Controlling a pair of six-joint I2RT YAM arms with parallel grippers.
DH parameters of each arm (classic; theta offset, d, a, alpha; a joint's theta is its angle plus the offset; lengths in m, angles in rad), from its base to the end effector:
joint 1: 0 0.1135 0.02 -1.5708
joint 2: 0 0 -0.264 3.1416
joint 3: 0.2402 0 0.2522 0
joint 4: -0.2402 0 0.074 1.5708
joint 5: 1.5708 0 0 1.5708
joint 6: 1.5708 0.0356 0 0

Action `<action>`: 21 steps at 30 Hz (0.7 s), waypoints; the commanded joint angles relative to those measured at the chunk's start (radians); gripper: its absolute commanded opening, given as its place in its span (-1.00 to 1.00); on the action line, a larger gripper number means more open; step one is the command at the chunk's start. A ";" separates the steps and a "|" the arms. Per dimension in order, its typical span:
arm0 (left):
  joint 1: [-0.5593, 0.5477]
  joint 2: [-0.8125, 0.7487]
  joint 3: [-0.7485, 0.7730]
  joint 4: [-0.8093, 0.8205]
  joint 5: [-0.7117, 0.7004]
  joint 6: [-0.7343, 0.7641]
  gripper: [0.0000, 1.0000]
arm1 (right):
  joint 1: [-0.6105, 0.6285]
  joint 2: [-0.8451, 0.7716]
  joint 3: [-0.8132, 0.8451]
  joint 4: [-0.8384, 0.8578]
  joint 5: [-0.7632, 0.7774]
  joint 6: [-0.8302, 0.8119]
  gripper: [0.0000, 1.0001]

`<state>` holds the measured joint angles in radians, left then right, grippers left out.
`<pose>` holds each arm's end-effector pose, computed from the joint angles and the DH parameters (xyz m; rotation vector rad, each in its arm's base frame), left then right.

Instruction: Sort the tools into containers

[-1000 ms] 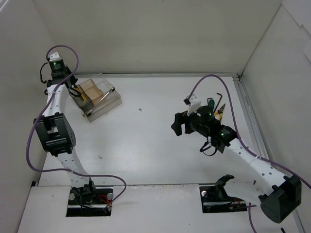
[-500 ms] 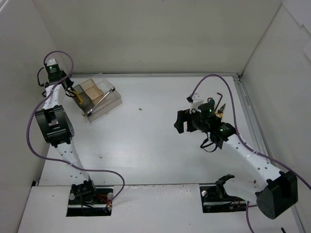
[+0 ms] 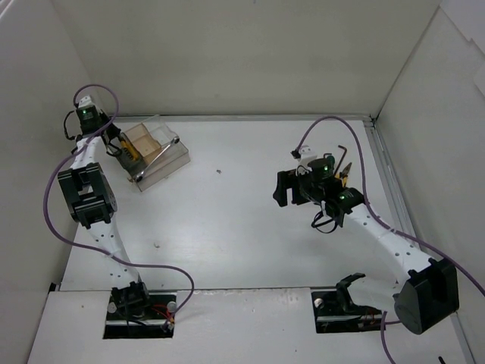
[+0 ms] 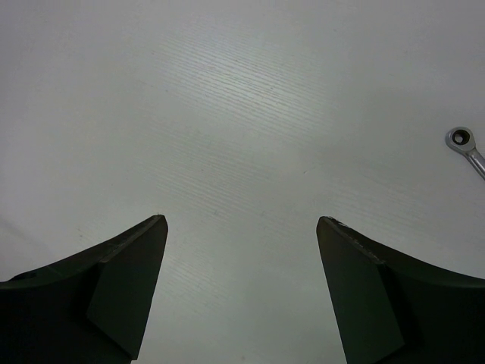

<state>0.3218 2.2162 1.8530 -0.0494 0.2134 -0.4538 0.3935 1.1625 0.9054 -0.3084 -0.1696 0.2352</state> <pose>0.5040 0.1601 0.2498 -0.6206 1.8860 -0.2971 0.2373 0.1050 0.2931 -0.2733 2.1602 0.5455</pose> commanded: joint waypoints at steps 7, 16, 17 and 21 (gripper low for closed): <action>0.010 -0.058 -0.052 0.114 0.055 -0.040 -1.00 | -0.025 0.012 0.061 0.043 -0.001 0.013 0.55; 0.028 -0.064 -0.032 0.069 0.101 -0.054 -0.96 | -0.027 -0.021 0.058 0.040 0.031 0.019 0.56; 0.028 -0.062 -0.025 0.054 0.103 -0.049 -0.96 | -0.027 -0.026 0.058 0.043 0.032 0.021 0.56; 0.028 -0.064 -0.026 0.014 0.118 -0.043 -0.88 | -0.027 -0.035 0.050 0.042 0.030 0.027 0.57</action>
<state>0.3431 2.2162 1.7859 -0.0380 0.2996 -0.5014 0.3714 1.1648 0.9207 -0.3084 -0.1608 0.2443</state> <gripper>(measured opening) 0.094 0.783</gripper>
